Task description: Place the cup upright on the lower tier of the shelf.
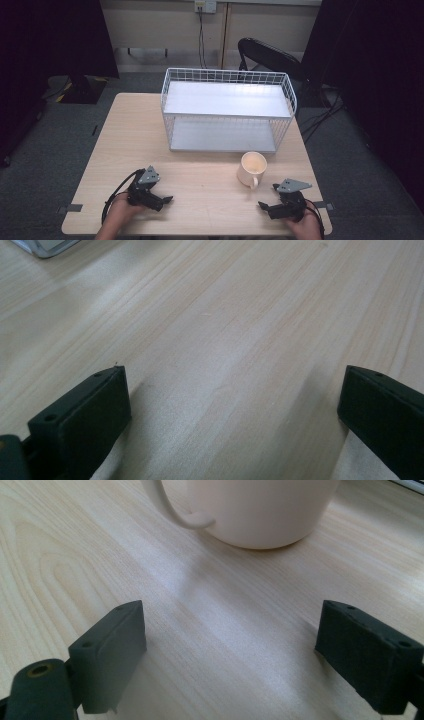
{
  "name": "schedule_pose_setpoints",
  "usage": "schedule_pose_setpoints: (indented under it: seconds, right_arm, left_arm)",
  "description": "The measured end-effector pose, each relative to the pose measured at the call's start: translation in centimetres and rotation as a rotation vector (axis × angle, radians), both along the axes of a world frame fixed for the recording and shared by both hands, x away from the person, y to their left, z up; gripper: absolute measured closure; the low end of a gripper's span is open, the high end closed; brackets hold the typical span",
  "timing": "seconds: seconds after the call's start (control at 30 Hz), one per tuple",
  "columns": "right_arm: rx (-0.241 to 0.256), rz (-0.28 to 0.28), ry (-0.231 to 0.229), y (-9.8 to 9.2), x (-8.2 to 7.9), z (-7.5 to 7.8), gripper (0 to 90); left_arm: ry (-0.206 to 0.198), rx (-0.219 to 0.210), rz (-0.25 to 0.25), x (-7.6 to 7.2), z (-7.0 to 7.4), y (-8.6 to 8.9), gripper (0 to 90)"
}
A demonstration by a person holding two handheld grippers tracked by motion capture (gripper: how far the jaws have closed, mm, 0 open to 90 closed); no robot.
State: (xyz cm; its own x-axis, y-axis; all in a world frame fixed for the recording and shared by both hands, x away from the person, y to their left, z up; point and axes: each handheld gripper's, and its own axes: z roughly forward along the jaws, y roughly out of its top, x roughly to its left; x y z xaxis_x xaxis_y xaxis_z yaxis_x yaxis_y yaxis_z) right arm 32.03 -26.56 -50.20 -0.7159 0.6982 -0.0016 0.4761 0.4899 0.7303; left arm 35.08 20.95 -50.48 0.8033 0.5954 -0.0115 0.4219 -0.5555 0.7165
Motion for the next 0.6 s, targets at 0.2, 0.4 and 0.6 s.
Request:
schedule_pose_setpoints:
  seconds: [0.2, 0.4, 0.6]
  right_arm:
    - [0.002, -0.024, 0.002, 0.0, -0.2, 0.0, 12.1]
    - [0.018, -0.065, 0.056, -0.3, 0.1, 0.7, 15.0]
    - [-0.005, -0.073, 0.037, -0.8, 0.6, 2.3, 16.1]
  left_arm:
    - [0.0, 0.001, 0.0, 0.0, 0.0, 0.0, 0.0]
    - [0.0, 0.0, 0.0, 0.0, 0.0, 0.0, 0.0]
    - [0.0, 0.0, 0.0, 0.0, 0.0, 0.0, 0.0]
